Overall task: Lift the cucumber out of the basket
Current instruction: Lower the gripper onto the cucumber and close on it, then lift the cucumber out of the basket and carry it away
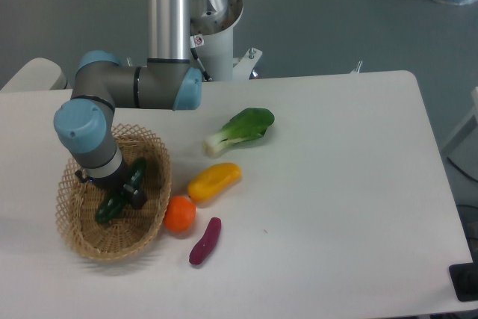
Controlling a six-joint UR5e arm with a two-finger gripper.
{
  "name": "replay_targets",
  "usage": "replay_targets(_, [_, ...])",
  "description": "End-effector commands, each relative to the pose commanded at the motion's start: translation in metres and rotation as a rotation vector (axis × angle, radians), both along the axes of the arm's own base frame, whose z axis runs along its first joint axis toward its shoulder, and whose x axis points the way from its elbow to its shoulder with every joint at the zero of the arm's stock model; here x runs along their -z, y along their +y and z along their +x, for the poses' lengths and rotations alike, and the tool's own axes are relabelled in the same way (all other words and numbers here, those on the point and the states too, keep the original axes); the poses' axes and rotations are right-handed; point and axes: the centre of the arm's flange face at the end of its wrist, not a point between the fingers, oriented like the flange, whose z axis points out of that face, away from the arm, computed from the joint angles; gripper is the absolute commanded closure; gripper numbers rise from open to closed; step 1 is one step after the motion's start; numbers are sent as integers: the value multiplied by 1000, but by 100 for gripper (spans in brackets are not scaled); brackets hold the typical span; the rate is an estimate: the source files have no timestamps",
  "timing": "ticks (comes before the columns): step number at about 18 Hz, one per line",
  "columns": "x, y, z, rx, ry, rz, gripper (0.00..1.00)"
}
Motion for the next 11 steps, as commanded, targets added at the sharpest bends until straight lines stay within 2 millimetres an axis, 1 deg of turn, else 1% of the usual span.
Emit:
replay_targets(1, [-4, 1, 0, -2, 3, 7, 94])
replay_targets(2, [-7, 1, 0, -3, 3, 12, 99])
replay_targets(5, [-19, 1, -2, -6, 6, 31, 99])
replay_targets(7, [-36, 0, -5, -10, 13, 56, 99])
replay_targets(8, [-44, 0, -12, -21, 18, 67, 99])
replay_targets(11, [-74, -2, -44, -72, 23, 117, 99])
